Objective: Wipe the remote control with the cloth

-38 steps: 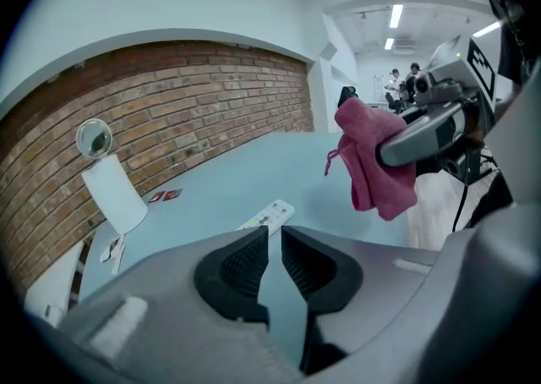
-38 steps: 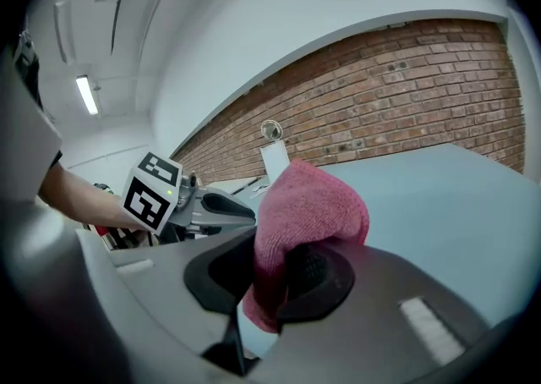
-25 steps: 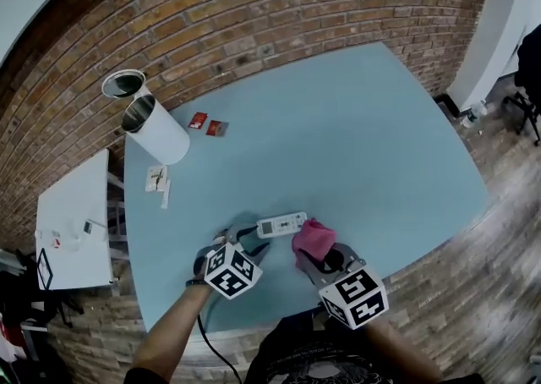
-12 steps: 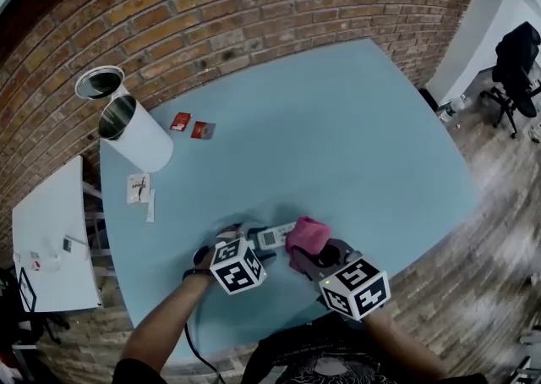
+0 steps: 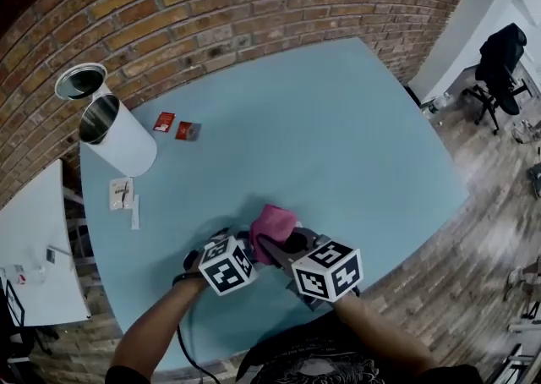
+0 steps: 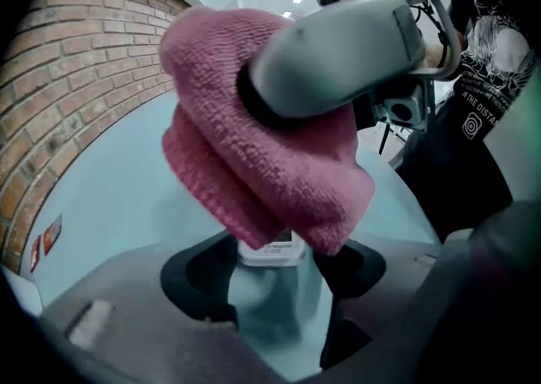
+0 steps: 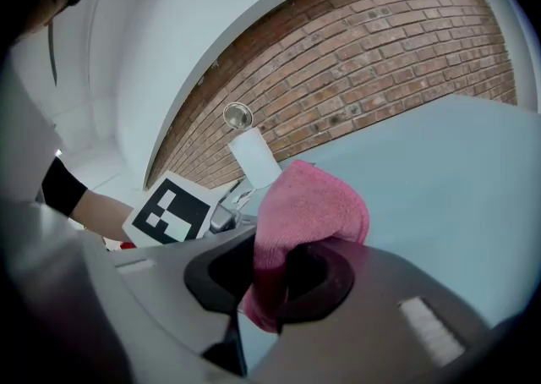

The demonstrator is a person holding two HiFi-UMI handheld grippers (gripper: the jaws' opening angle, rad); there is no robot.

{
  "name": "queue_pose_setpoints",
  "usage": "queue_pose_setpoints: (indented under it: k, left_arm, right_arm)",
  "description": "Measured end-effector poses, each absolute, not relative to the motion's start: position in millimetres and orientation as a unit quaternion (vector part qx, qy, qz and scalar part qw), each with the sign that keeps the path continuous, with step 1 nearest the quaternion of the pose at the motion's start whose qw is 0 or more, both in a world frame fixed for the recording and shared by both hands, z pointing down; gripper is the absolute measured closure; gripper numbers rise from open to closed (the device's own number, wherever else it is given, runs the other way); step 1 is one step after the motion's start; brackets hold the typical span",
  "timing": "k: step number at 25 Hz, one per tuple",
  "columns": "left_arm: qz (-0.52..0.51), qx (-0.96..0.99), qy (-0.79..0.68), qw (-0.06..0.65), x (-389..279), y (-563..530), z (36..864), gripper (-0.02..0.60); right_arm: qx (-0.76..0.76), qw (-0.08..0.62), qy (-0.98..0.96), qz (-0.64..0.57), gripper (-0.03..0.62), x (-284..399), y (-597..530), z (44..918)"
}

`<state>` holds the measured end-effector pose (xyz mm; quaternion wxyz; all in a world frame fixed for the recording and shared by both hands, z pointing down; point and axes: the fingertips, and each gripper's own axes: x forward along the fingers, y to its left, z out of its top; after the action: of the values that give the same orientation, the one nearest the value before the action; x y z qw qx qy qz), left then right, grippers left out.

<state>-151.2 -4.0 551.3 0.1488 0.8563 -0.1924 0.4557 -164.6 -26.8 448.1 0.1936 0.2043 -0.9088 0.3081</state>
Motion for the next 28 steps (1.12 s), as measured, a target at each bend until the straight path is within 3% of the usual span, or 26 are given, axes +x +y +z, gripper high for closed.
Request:
queue_pose_setpoints:
  k: [13,28]
  left_arm:
    - [0.480,0.836,-0.209,0.166,-147,-3,550,0.291]
    - [0.508,0.814,-0.212,0.183,-150,-4,555,0.291]
  right_arm:
    - [0.164,0.216,-0.909,0.317,0.531,-178,-22,479]
    - [0.141,0.249,-0.916,0.281,0.531,-140,-42,492]
